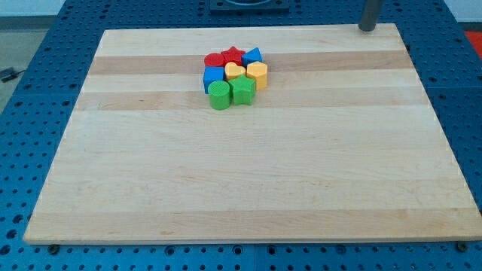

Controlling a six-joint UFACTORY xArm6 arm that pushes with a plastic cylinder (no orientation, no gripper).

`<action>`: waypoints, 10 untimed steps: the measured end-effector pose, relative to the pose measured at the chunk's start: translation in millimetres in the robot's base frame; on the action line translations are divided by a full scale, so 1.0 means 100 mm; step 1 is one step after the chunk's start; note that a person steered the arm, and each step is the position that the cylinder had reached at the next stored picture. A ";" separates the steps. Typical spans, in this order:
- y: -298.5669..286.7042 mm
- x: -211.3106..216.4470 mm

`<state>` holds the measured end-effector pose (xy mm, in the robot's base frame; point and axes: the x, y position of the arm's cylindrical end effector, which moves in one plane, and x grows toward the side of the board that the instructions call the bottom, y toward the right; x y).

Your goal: Move the arm towards the top center of the board

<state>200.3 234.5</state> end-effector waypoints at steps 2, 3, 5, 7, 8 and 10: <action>0.00 0.00; 0.00 0.04; -0.13 0.45; -0.26 0.65; -0.58 0.40; -1.55 0.15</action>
<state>214.9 79.1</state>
